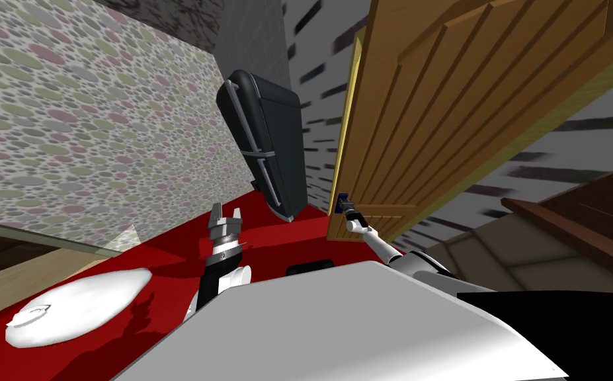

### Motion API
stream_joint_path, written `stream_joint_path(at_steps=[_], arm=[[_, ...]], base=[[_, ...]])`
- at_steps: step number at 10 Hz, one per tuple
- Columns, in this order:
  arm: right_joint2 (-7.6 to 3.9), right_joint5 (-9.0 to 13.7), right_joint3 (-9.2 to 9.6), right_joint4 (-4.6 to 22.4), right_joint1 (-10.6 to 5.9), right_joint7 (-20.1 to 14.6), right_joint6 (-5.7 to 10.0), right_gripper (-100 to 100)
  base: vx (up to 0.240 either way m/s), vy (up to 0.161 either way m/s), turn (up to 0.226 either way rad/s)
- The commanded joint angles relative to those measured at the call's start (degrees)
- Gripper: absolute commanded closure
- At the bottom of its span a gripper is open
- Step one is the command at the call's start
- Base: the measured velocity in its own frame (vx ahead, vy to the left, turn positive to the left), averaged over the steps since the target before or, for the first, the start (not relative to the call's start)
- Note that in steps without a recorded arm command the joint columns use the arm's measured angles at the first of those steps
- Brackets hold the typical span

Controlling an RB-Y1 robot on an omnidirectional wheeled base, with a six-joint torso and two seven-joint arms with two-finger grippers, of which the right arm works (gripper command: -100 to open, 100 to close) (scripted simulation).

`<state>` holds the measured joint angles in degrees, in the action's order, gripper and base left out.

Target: Pull the door open

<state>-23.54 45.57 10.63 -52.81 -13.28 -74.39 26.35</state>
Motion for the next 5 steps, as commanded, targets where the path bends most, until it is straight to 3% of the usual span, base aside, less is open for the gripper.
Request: stream_joint_path(at_steps=[1,3,5], arm=[[-0.38,-0.3,1.17,-0.3,-0.01,-1.0,0.13,100],[-0.42,-0.3,1.31,-0.5,0.07,-1.0,0.09,100],[-2.6,-1.2,4.45,-2.8,1.57,-4.0,0.51,100]], base=[[-0.225,-0.086,0.084],[-0.159,-0.047,0.053],[-0.165,-0.043,0.029]])
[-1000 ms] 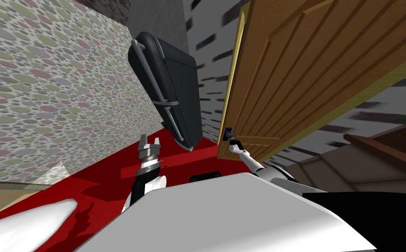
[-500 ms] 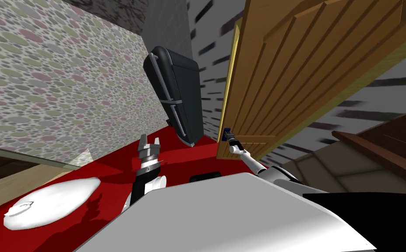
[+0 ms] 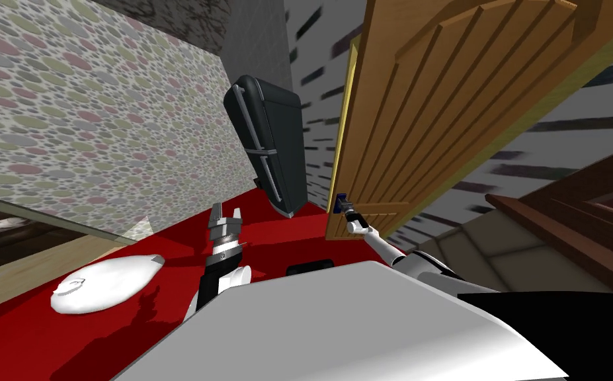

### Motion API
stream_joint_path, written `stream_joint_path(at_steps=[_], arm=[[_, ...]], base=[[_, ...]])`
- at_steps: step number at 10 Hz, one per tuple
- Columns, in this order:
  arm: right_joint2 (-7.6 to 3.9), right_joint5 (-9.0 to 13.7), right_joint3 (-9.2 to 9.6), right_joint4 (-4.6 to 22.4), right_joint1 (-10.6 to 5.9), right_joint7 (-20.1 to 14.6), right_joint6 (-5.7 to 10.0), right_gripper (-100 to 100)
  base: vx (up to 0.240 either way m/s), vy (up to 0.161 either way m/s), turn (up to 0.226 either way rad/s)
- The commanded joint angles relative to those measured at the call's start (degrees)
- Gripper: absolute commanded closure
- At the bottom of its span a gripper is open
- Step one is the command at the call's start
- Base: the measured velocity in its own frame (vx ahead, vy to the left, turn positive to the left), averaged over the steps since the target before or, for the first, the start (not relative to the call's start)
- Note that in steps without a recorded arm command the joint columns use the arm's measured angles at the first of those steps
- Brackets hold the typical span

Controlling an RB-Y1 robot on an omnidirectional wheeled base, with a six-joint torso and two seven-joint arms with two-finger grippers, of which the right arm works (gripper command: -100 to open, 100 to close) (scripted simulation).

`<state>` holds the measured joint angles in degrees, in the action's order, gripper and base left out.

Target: Pull the door open

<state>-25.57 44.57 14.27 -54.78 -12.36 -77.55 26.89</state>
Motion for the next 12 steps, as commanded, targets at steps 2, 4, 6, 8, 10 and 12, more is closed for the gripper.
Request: stream_joint_path(at_steps=[2,4,6,8,10,12], arm=[[-2.09,-0.8,2.81,-2.4,1.59,-2.8,0.32,100],[-3.66,-1.4,4.87,-4.0,2.56,-4.8,0.67,100],[-5.49,-2.0,7.27,-5.9,3.69,-7.1,1.09,100],[-5.67,-2.1,7.37,-6.2,3.88,-7.1,1.14,100],[-8.54,-3.1,10.4,-8.9,5.69,-9.4,2.99,100],[-11.2,-4.0,13.04,-11.3,7.24,-11.4,4.77,100]], base=[[-0.192,-0.054,0.024],[-0.17,-0.046,0.01],[-0.152,-0.063,0.016],[-0.112,-0.042,0.01],[-0.043,-0.01,-0.105],[-0.048,-0.019,-0.11]])
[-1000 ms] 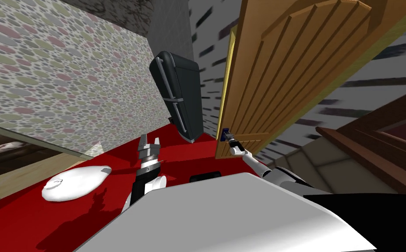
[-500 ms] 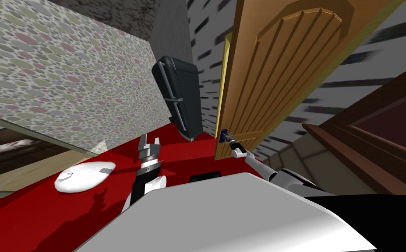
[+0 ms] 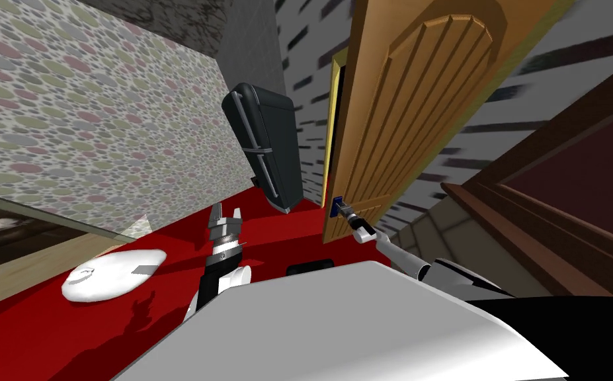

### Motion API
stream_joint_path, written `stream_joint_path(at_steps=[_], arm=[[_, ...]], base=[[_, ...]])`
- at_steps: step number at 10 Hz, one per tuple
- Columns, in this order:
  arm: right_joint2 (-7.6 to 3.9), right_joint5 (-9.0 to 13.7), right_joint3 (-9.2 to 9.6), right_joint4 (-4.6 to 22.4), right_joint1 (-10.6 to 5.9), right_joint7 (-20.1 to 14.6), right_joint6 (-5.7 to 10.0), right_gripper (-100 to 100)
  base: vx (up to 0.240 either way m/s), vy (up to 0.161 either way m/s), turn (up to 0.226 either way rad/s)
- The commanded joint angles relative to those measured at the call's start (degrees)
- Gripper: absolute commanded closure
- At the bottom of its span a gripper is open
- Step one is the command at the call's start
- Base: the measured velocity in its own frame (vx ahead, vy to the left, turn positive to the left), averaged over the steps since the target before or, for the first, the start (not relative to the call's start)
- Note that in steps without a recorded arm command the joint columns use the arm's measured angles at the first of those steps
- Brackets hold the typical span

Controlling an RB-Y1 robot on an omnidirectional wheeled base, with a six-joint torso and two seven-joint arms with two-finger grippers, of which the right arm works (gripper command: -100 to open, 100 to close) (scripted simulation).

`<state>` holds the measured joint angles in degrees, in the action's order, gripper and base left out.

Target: Pull the door open

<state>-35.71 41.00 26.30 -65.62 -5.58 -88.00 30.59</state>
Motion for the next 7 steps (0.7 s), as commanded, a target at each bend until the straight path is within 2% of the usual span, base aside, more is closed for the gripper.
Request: stream_joint_path(at_steps=[1,5,7], arm=[[-2.54,-0.9,2.48,-1.8,1.32,-2.1,2.07,100],[-8.48,-2.8,8.37,-7.2,4.77,-6.6,6.06,100],[-10.82,-3.6,10.7,-9.3,6.14,-8.3,7.64,100]], base=[[-0.041,-0.038,-0.116],[-0.036,-0.048,-0.129],[-0.013,-0.06,-0.092]])
